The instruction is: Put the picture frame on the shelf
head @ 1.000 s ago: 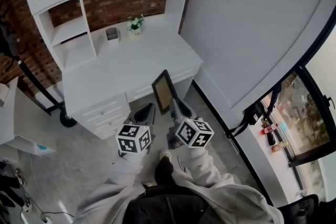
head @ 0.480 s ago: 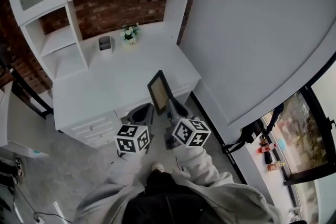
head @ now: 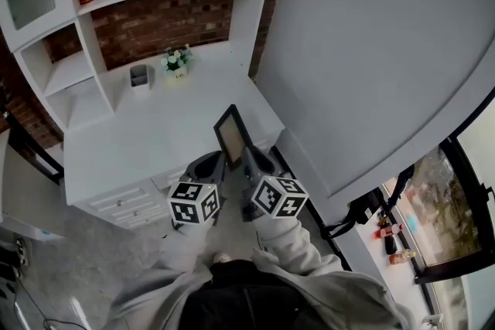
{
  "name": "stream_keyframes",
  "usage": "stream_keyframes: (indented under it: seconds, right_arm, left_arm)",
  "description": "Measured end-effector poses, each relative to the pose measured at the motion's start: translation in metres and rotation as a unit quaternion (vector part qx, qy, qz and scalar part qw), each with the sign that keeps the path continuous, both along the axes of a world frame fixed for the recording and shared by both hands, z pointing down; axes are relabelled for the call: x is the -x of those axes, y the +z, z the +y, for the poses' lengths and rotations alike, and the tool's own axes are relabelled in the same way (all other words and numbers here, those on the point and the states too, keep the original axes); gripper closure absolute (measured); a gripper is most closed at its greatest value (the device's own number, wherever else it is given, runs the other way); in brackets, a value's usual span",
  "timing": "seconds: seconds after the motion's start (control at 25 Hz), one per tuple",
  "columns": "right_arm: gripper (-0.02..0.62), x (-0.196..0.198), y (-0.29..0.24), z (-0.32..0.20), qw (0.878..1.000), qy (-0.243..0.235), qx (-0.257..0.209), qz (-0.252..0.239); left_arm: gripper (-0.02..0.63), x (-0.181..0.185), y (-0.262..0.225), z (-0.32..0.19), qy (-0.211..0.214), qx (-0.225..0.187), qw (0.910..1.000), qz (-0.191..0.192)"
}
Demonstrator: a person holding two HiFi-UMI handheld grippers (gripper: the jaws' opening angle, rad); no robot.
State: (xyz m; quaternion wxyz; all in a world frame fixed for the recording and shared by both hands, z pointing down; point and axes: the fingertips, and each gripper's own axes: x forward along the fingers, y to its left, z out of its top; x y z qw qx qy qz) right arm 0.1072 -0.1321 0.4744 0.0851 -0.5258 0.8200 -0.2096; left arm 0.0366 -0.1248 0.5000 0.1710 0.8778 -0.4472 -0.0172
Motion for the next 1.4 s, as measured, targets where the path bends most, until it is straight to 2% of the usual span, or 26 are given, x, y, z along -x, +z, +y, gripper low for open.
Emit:
stream_keyframes:
  seconds: [0.52,0.72,0.92,1.12,1.4]
  right_arm:
    - [0.531,-0.018,0.028,-0.007,0.999,0.008,0.028,-0.024]
    - [0.531,-0.022,0.027,-0.024,0.999,0.014,0.029,-0.027]
    - [0.531,-0.026,0.011,-0.062,0.999,0.025,0.014,-0.026]
    - [0.531,-0.031,-0.012,-0.115,0.999,0.030,0.008,-0.040]
    - [0.530,-0.014,-0.043,-0.196,0.998,0.030,-0.012,-0.045]
  left_arm:
    - [0.600,-0.017,0.030,-0.003,0.016,0.030,0.9989,-0.034]
    - [0.600,-0.014,0.032,-0.022,0.022,0.028,0.9989,-0.031]
    - [0.600,-0.014,0.023,-0.063,0.039,0.011,0.9984,-0.039]
    - [0.600,-0.018,0.001,-0.121,0.048,-0.010,0.9984,-0.027]
    - [0.600,-0.004,-0.024,-0.203,0.052,-0.034,0.9977,-0.027]
